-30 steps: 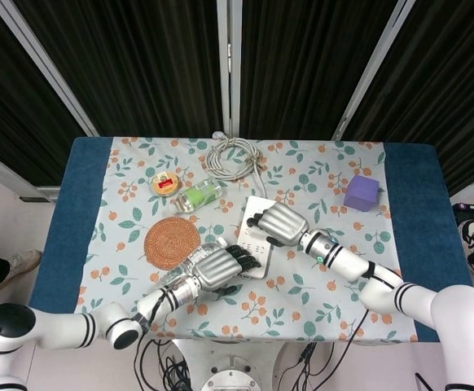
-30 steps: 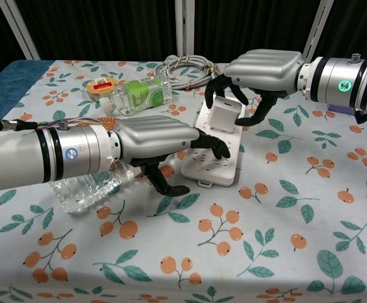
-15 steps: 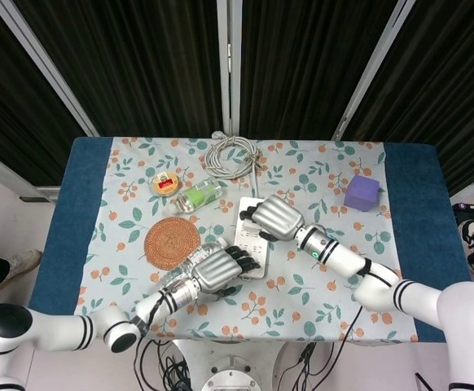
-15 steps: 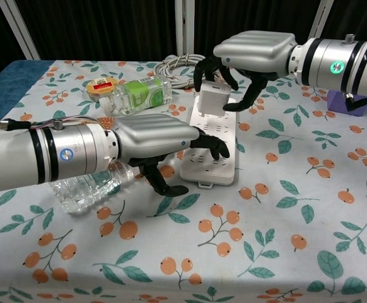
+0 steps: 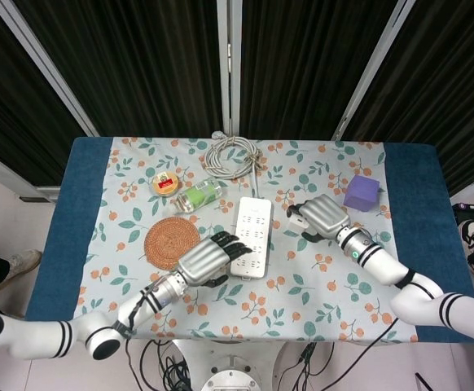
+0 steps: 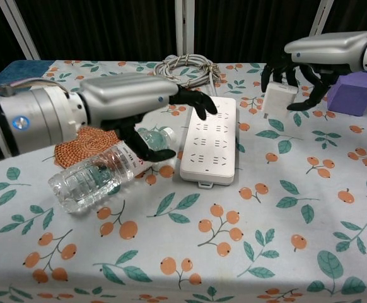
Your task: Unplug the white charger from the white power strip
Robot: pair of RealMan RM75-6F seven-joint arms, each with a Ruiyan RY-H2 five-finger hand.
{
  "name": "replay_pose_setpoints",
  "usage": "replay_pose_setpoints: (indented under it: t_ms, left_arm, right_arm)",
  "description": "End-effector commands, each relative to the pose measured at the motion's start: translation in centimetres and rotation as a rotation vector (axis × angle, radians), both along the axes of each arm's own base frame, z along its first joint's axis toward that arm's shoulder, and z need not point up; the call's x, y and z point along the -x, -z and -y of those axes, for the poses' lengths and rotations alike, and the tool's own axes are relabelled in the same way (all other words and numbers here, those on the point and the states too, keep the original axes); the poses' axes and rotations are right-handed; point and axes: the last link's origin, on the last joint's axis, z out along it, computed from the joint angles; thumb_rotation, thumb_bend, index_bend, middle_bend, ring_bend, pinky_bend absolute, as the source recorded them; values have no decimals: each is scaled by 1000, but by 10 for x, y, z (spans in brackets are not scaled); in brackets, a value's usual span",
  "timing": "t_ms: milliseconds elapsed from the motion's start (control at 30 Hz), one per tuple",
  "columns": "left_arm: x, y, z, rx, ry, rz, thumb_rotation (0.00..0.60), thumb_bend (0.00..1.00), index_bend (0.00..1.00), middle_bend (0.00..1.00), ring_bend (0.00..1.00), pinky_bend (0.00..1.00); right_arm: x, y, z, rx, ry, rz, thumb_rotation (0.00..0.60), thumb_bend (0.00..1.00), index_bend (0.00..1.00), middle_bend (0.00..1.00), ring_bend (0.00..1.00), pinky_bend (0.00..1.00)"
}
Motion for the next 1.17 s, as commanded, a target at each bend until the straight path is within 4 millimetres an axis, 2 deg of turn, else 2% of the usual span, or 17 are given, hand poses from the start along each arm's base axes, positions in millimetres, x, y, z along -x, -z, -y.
replay_pose_setpoints:
  t_ms: [33, 100, 133, 200, 300, 467, 533, 667, 833, 1000, 1167]
  left_arm:
    - [11, -27, -4, -80, -45, 45, 600, 345, 143, 196, 120, 154]
    - [21, -42, -8, -129, -77, 63, 600, 331, 142, 196, 120, 147]
    - [26, -49, -9, -152, -93, 69, 600, 321, 141, 196, 120, 143]
    - [41, -65, -12, -208, -138, 78, 600, 293, 138, 195, 116, 121]
    - [62, -88, -16, -287, -206, 79, 600, 259, 128, 182, 88, 77]
    - [106, -126, -15, -412, -327, 77, 600, 227, 122, 172, 84, 58]
    - [130, -143, -10, -465, -391, 72, 600, 224, 122, 172, 80, 49]
    - [178, -169, 10, -550, -518, 55, 600, 223, 122, 160, 46, 19]
    - [219, -188, 42, -616, -624, 9, 600, 223, 122, 156, 46, 16]
    - [237, -198, 75, -668, -683, -4, 600, 223, 122, 156, 46, 15]
    - [237, -192, 97, -676, -693, 6, 600, 223, 122, 156, 46, 15]
  right_arm:
    - [13, 1, -9, -63, 92, -42, 600, 369, 257, 304, 205, 381]
    - [15, 1, -11, -76, 121, -55, 600, 324, 70, 195, 96, 262]
    - [15, -1, -11, -74, 127, -50, 600, 308, 15, 140, 46, 208]
    - [16, -6, -14, -56, 139, -27, 600, 289, 0, 65, 4, 139]
    - [17, -19, -17, -22, 148, 13, 600, 285, 0, 17, 0, 90]
    - [27, -48, -29, 61, 154, 80, 600, 285, 0, 16, 0, 86]
    - [36, -64, -40, 135, 146, 108, 600, 283, 0, 38, 0, 86]
    - [64, -93, -75, 303, 136, 84, 600, 283, 0, 65, 0, 86]
    - [98, -113, -127, 429, 212, 129, 600, 283, 0, 64, 0, 86]
    - [124, -123, -174, 505, 283, 166, 600, 284, 0, 62, 0, 83]
    - [133, -122, -198, 508, 309, 181, 600, 285, 0, 62, 0, 77]
